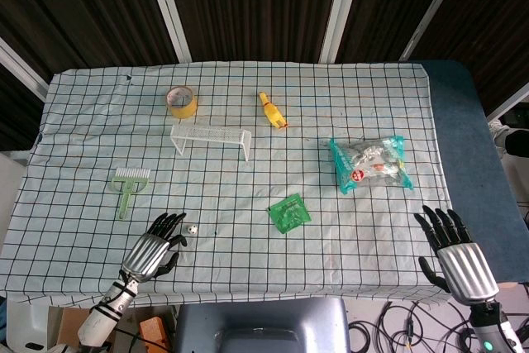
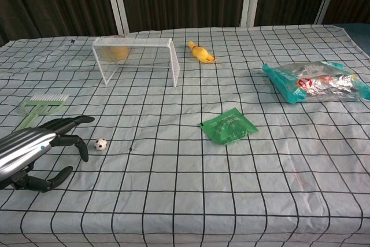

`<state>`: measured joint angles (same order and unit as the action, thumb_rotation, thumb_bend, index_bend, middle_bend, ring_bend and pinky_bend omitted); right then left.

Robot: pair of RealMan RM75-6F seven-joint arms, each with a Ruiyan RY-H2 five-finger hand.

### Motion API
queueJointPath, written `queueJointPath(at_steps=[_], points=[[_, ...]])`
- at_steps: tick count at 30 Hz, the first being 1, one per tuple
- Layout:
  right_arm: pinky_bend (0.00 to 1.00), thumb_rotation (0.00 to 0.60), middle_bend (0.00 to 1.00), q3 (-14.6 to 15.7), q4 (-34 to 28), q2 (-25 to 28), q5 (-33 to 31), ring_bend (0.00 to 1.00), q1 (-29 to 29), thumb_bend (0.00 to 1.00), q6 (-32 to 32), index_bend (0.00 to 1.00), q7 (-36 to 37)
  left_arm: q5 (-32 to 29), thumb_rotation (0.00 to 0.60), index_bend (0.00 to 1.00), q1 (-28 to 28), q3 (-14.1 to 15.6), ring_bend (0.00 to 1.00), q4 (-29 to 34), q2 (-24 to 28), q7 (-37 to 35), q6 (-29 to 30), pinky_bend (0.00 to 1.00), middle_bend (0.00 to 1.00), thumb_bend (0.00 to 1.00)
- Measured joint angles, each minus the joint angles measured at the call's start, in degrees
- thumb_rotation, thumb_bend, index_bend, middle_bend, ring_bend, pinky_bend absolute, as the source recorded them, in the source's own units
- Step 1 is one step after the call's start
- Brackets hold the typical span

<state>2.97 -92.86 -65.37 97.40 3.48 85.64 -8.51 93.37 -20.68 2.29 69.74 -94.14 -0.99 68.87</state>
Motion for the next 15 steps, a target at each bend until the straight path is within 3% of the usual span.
queueJointPath(at_steps=[12, 15], points=[[0.00, 0.600, 0.00, -0.14, 0.04, 0.27, -0.06, 0.00, -0.19, 0.34, 0.46, 0.00, 0.57, -1.55, 0.600, 0.46, -2.23, -0.53, 0.00, -0.55, -0.67, 0.56, -3.02, 0.01, 0.00, 0.53], [0.00, 0.600, 0.00, -0.31, -0.03, 0.51, -0.09, 0.00, -0.27, 0.34, 0.93, 0.00, 1.17, -2.37, 0.600, 0.33, -3.99, -2.54, 0.00, -1.64, -1.49, 1.56, -4.10, 0.01, 0.00, 0.53]])
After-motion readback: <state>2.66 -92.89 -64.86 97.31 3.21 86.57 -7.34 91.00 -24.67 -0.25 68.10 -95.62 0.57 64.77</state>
